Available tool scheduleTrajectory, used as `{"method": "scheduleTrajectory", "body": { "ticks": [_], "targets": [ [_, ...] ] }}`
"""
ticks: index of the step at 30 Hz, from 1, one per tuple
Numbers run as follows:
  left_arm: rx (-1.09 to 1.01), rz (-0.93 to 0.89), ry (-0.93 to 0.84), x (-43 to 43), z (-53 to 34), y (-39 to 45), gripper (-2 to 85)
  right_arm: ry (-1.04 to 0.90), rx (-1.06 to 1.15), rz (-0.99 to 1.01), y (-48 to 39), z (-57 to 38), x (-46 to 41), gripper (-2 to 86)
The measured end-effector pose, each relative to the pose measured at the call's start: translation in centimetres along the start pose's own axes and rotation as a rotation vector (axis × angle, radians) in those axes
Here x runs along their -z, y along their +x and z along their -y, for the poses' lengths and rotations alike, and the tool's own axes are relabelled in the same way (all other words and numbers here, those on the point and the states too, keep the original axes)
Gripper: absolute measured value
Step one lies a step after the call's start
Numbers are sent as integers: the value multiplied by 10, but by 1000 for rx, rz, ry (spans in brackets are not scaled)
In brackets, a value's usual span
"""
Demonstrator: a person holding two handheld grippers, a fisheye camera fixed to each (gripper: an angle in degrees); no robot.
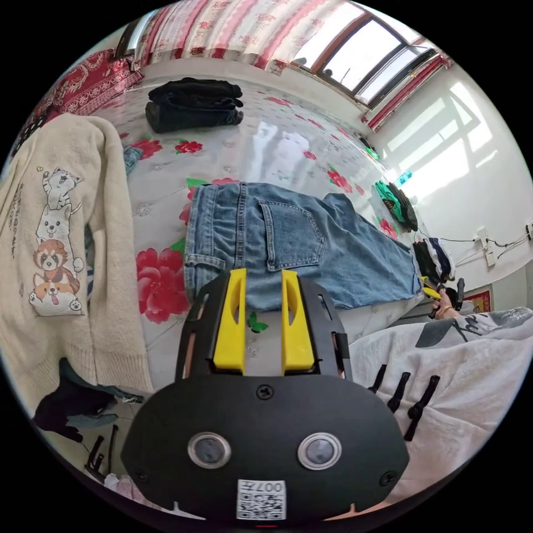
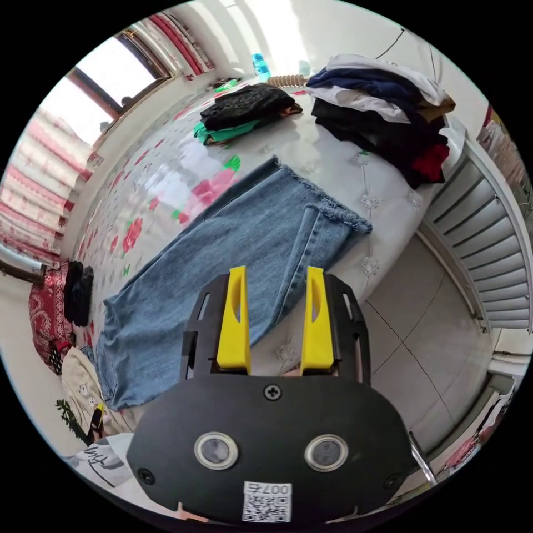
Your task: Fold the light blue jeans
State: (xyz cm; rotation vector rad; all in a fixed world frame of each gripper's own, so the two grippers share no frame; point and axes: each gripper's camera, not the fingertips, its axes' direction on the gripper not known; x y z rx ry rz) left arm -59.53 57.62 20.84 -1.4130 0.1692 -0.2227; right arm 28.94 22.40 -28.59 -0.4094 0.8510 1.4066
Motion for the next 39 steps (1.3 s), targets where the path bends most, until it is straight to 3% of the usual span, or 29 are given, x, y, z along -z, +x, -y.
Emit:
{"method": "scheduleTrajectory", "body": {
  "ticks": [7,12,17,19,23,27,30,34,35,39],
  "targets": [
    [-47,3,-49,-43,46,59,62,-110,-202,-7,72,37,-40,22],
    [-24,2,-58,-64,68,78,58,-95,-7,6,76,67,-16,12],
    [-2,43,-119,-96,75,91,57,-138,-13,17,99,67,-19,98],
    [-2,106,-247,-125,76,99,58,-188,-13,11,102,59,-38,120],
    [-69,226,-348,-156,84,120,54,-182,73,-243,94,49,-64,96],
    [-57,316,-401,-171,104,133,46,-150,235,-322,88,50,-60,40],
    [-25,323,-391,-175,112,137,39,-109,224,-225,100,54,-48,20],
    [9,303,-382,-173,119,142,31,16,181,154,106,86,-6,7],
    [8,305,-383,-173,120,143,29,80,214,294,100,98,16,5],
    [-2,320,-386,-175,126,156,19,291,429,538,69,114,95,3]
  ]
}}
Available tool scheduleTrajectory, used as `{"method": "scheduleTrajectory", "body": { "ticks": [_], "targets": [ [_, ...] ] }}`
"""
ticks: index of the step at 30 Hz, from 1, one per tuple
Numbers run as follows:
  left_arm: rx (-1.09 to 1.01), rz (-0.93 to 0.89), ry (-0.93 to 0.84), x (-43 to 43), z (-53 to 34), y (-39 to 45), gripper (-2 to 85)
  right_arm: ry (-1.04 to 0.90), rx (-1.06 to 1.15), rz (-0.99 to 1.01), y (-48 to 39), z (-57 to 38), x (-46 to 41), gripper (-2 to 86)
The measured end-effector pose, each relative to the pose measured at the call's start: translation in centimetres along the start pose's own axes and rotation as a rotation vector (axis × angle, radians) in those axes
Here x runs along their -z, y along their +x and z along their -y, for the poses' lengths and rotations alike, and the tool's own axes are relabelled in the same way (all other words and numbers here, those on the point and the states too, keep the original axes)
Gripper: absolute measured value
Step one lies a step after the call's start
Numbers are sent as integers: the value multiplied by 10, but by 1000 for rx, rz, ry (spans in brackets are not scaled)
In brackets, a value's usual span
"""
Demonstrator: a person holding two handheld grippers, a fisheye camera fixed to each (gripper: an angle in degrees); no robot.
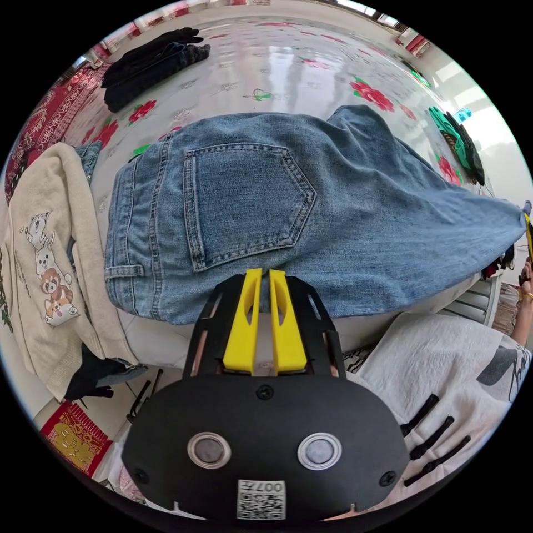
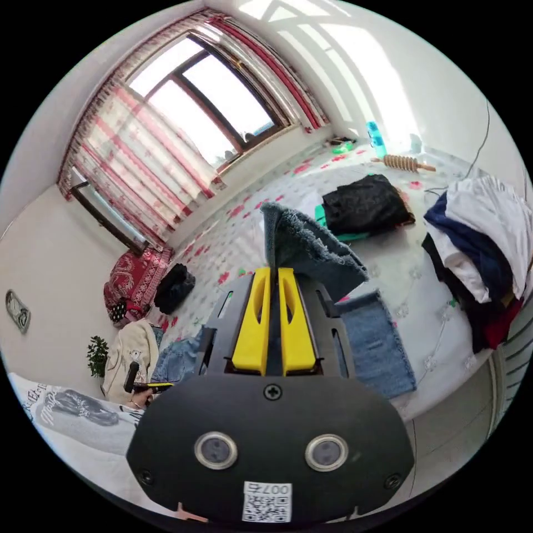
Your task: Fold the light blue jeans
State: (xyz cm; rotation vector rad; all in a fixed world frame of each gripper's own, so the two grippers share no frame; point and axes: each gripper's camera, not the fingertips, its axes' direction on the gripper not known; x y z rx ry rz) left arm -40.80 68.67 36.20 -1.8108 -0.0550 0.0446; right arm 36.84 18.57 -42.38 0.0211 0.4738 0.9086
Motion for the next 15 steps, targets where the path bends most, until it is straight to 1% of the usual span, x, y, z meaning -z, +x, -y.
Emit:
{"method": "scheduleTrajectory", "body": {
  "ticks": [2,4,6,8,9,11,13,15],
  "targets": [
    [4,-12,20,2,2,4,16,101,148,35,-20,8,30,2],
    [9,-51,30,-1,5,9,13,115,162,-19,-11,3,38,1],
    [12,-50,10,-7,9,12,9,72,79,-87,22,-8,30,1],
    [3,-14,-17,-14,11,17,4,-62,-169,-136,93,-36,0,0],
    [-10,10,-28,-18,12,20,1,-97,-226,-148,110,-46,-9,0],
    [-30,29,-26,-21,13,24,-2,-250,-441,-188,169,-86,-44,0],
    [-41,32,-35,-21,16,24,-5,-305,-511,-216,188,-103,-59,-1],
    [-62,51,-62,-20,20,24,-8,-284,-506,-207,190,-100,-62,-1]
  ]
}}
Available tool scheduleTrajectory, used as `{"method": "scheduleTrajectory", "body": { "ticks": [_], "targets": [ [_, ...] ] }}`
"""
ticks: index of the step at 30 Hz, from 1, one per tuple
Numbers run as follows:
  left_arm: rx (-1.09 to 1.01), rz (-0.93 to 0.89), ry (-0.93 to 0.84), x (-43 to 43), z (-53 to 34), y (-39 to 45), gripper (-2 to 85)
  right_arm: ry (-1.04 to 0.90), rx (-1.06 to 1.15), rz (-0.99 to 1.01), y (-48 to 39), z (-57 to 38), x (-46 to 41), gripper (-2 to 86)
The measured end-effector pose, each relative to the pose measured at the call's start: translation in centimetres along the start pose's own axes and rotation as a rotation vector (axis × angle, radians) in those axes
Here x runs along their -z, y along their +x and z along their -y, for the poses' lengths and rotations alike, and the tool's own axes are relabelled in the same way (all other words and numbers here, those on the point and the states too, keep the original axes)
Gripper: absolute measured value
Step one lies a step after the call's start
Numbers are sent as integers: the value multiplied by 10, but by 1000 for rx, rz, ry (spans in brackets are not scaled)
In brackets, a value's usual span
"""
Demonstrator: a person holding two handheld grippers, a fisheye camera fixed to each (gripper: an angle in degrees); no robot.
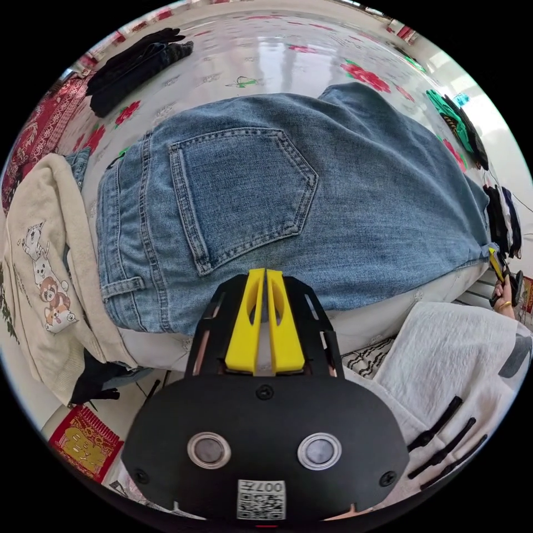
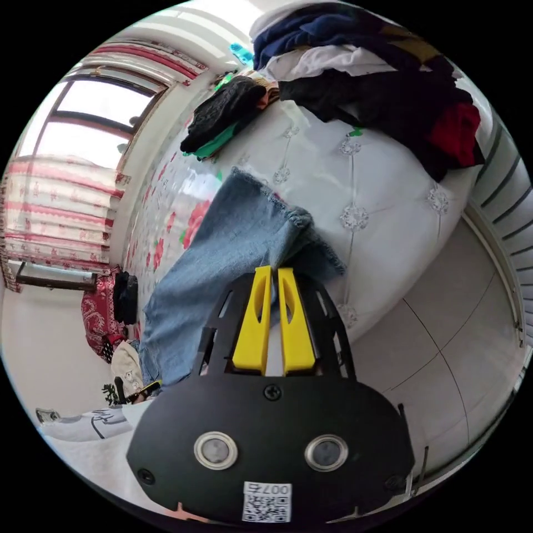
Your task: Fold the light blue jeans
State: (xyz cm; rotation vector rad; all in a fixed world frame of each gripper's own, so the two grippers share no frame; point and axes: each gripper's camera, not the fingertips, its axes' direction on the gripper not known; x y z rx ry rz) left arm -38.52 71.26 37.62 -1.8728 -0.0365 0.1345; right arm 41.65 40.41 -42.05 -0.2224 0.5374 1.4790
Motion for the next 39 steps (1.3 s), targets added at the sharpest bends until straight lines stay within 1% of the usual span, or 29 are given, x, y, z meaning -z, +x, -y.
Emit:
{"method": "scheduleTrajectory", "body": {
  "ticks": [4,7,9,10,11,13,15,16,17,18,20,21,23,24,26,27,29,30,32,33,35,37,39],
  "targets": [
    [-109,62,-78,1,10,7,-9,7,113,-11,-31,24,11,-2],
    [-162,128,-95,0,7,11,-10,-39,110,-32,-38,38,1,-1],
    [-138,109,-71,1,2,7,-10,-120,45,-77,-30,45,-18,0],
    [-102,90,-50,4,-2,4,-10,-154,4,-153,-26,48,-27,0],
    [-80,82,-38,6,-4,2,-10,-135,-10,-231,-28,51,-28,1],
    [8,76,4,17,-17,-4,-10,-61,-12,-298,-43,58,-18,1],
    [60,74,61,30,-30,-7,-10,12,84,-327,-78,72,-10,1],
    [74,50,100,37,-36,-9,-10,34,178,-314,-110,86,-12,1],
    [77,35,118,40,-38,-10,-10,35,284,-266,-145,100,-21,2],
    [85,12,141,44,-40,-13,-10,27,339,-233,-163,107,-28,3],
    [98,4,140,43,-35,-19,-10,-87,523,-58,-238,136,-74,8],
    [106,13,129,41,-30,-24,-10,-127,565,-17,-258,142,-90,10],
    [121,28,105,37,-21,-31,-10,-313,715,131,-341,155,-161,20],
    [135,39,88,34,-15,-37,-10,-355,749,163,-362,156,-179,22],
    [149,37,55,27,-9,-46,-10,-498,870,240,-442,151,-244,30],
    [160,14,43,22,-7,-52,-10,-518,906,247,-460,148,-257,31],
    [177,-22,44,16,-8,-61,-10,-597,1031,236,-524,134,-309,36],
    [189,-40,51,14,-10,-65,-9,-625,1054,234,-537,131,-322,36],
    [183,-49,62,13,-14,-68,-9,-796,1104,242,-574,119,-371,39],
    [166,-48,68,13,-16,-70,-9,-851,1111,251,-580,116,-382,40],
    [152,-54,76,13,-20,-72,-9,-1063,1155,258,-592,108,-413,39],
    [160,-75,82,13,-25,-78,-10,-1138,1214,201,-594,107,-422,37],
    [163,-86,86,13,-28,-82,-10,-1112,1257,117,-596,117,-424,34]
  ]
}}
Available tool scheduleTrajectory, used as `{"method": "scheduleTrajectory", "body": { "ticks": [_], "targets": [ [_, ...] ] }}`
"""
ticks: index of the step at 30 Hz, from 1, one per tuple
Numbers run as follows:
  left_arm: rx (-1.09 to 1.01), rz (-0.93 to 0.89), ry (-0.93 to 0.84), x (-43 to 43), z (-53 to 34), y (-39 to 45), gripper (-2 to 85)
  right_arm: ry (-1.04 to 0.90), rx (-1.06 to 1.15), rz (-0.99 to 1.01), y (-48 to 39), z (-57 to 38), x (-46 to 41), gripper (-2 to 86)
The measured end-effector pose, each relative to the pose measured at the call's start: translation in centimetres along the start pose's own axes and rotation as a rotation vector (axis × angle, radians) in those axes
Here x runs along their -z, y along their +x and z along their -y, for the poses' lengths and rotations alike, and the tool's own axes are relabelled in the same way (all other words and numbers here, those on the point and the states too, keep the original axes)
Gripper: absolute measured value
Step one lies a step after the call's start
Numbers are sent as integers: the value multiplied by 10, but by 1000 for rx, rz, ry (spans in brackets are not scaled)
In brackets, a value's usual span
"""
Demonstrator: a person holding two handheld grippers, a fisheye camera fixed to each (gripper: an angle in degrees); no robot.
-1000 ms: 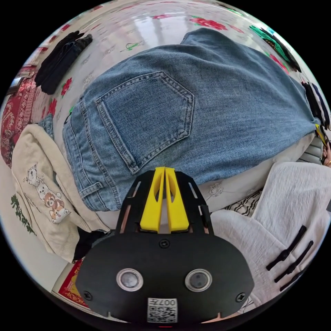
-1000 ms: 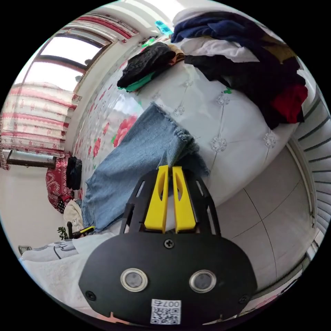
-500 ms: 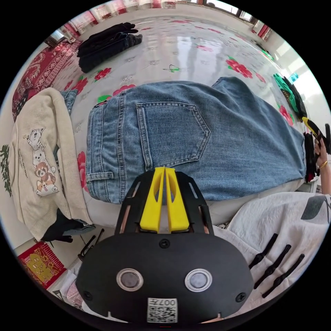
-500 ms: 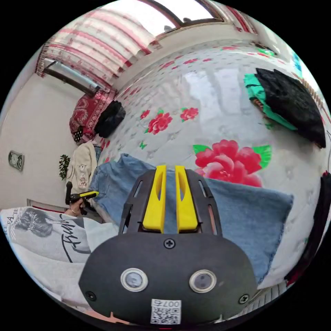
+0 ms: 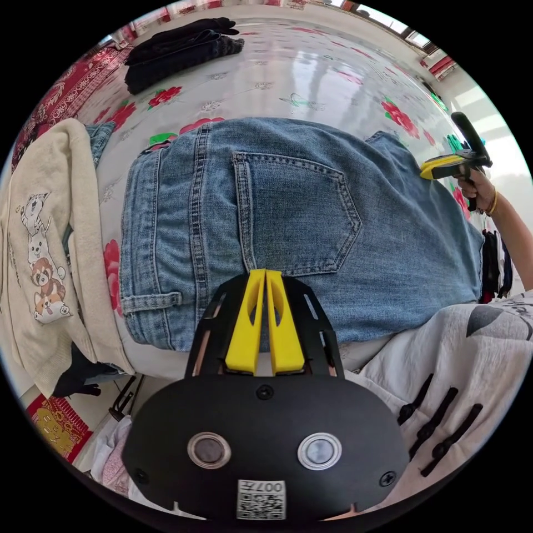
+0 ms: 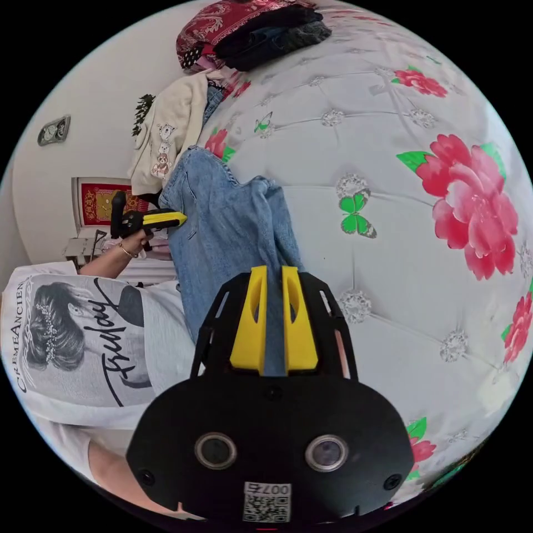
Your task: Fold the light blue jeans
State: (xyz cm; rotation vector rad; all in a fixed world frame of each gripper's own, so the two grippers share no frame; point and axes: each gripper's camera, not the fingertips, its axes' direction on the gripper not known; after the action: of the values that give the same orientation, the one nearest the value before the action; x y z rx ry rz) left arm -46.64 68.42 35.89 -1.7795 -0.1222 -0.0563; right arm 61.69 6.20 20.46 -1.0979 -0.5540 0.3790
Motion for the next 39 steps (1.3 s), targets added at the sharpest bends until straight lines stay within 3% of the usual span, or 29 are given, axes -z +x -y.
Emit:
{"method": "scheduleTrajectory", "body": {
  "ticks": [4,7,10,12,14,17,21,25,28,32,39],
  "targets": [
    [11,-25,14,2,-8,-9,-10,97,-94,-154,7,9,38,26],
    [56,-90,34,12,-14,-20,-10,242,-60,-2,-9,28,62,34],
    [131,-247,330,59,-29,-44,-10,251,-45,126,-20,64,58,44],
    [188,-230,392,73,-28,-61,-10,202,-47,107,-26,88,45,40],
    [190,-167,358,70,-19,-74,-10,109,-68,70,-26,116,28,21],
    [159,64,145,31,-5,-91,-10,96,-76,9,-22,131,32,4],
    [213,-61,144,9,-6,-118,-10,153,-144,23,-16,129,31,-1],
    [168,8,151,14,-13,-106,-10,322,-208,102,-22,101,47,-2],
    [192,-7,197,38,-27,-104,-10,498,-163,11,-56,47,87,-3],
    [179,-47,304,69,-52,-89,-10,439,-215,-323,-103,-31,96,-1],
    [82,-47,253,62,-68,-43,-10,423,-242,-299,-119,-44,70,18]
  ]
}}
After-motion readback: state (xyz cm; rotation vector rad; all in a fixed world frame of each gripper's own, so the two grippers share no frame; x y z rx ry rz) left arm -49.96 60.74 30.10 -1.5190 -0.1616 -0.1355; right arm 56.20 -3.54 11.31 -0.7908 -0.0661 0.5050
